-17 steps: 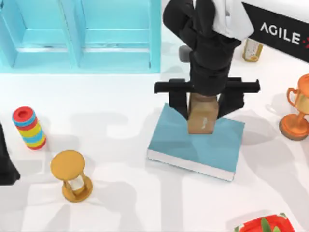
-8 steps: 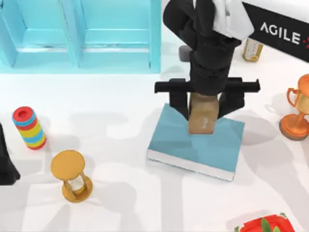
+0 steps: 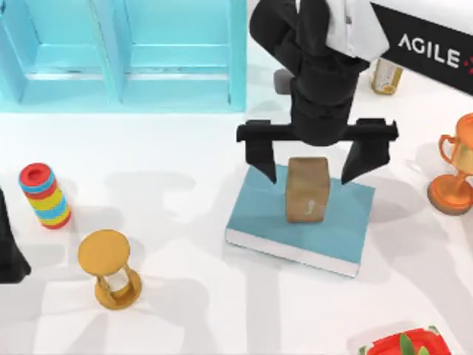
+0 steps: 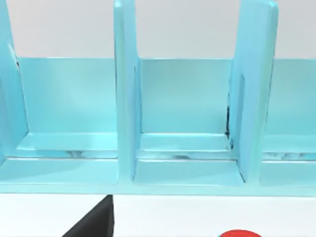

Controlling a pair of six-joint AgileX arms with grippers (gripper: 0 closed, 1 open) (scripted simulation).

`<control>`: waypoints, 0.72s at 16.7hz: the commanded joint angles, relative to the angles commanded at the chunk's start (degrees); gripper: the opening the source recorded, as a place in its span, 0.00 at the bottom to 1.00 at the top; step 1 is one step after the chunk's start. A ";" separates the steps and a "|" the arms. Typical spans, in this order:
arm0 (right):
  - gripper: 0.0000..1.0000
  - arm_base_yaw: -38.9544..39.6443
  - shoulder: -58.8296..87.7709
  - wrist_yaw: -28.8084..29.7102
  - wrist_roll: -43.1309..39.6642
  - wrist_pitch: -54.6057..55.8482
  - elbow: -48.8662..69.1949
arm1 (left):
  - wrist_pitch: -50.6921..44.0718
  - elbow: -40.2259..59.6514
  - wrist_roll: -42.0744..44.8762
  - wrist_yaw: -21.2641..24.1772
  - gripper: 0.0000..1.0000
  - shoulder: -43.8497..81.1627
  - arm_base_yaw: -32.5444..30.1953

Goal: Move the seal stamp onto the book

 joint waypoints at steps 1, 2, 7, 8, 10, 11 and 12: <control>1.00 0.00 0.00 0.00 0.00 0.00 0.00 | 0.00 0.00 0.00 0.00 1.00 0.00 0.00; 1.00 0.00 0.00 0.00 0.00 0.00 0.00 | 0.00 0.00 0.00 0.00 1.00 0.00 0.00; 1.00 0.02 0.02 0.03 0.01 -0.21 0.21 | 0.00 0.00 0.00 0.00 1.00 0.00 0.00; 1.00 0.06 0.08 0.07 -0.04 -1.02 1.03 | 0.00 0.00 0.00 0.00 1.00 0.00 0.00; 1.00 0.14 0.23 0.04 -0.08 -3.55 3.77 | 0.00 0.00 0.00 0.00 1.00 0.00 0.00; 1.00 0.07 0.22 0.03 -0.07 -5.02 5.24 | 0.00 0.00 0.00 0.00 1.00 0.00 0.00; 1.00 0.01 0.22 0.02 -0.07 -6.22 6.44 | 0.00 0.00 0.00 0.00 1.00 0.00 0.00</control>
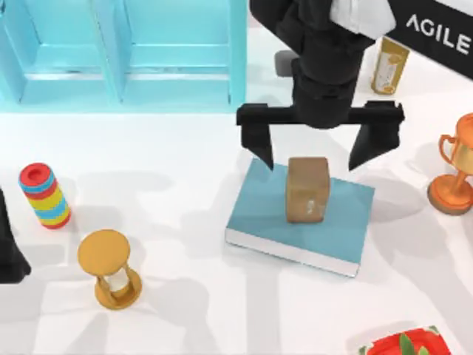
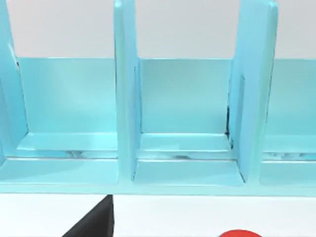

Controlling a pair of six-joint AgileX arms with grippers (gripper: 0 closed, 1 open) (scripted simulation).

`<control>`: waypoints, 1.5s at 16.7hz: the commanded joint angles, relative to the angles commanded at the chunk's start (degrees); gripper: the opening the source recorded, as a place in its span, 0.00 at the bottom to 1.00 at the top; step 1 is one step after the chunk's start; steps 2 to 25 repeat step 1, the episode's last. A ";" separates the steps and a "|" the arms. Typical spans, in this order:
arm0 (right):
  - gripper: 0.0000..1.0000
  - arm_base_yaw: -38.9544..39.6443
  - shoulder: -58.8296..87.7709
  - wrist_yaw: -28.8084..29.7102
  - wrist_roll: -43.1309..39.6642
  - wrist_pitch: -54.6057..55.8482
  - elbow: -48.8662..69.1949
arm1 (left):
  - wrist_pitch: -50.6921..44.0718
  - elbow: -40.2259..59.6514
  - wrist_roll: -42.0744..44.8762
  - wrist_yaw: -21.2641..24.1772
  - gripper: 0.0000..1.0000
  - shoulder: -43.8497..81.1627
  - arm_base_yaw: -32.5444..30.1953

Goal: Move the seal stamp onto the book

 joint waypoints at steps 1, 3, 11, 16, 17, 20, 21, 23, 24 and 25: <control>1.00 -0.03 0.02 -0.02 0.02 -0.62 0.62 | 0.00 0.00 0.00 0.00 1.00 0.00 0.00; 1.00 -0.03 0.02 -0.02 0.02 -0.62 0.62 | 0.00 0.00 0.00 0.00 1.00 0.00 0.00; 1.00 -0.03 0.02 -0.02 0.02 -0.62 0.62 | 0.00 0.00 0.00 0.00 1.00 0.00 0.00; 1.00 -0.03 0.02 -0.02 0.02 -0.62 0.62 | 0.00 0.00 0.00 0.00 1.00 0.00 0.00; 1.00 -0.03 0.02 -0.02 0.02 -0.62 0.62 | 0.00 0.00 0.00 0.00 1.00 0.00 0.00; 1.00 -0.03 0.02 -0.02 0.02 -0.62 0.62 | 0.00 0.00 0.00 0.00 1.00 0.00 0.00; 1.00 -0.03 0.02 -0.02 0.02 -0.62 0.62 | 0.00 0.00 0.00 0.00 1.00 0.00 0.00; 1.00 -0.03 0.02 -0.02 0.02 -0.62 0.62 | 0.00 0.00 0.00 0.00 1.00 0.00 0.00; 1.00 -0.03 0.02 -0.02 0.02 -0.62 0.62 | 0.00 0.00 0.00 0.00 1.00 0.00 0.00; 1.00 -0.03 0.02 -0.02 0.02 -0.62 0.62 | 0.00 0.00 0.00 0.00 1.00 0.00 0.00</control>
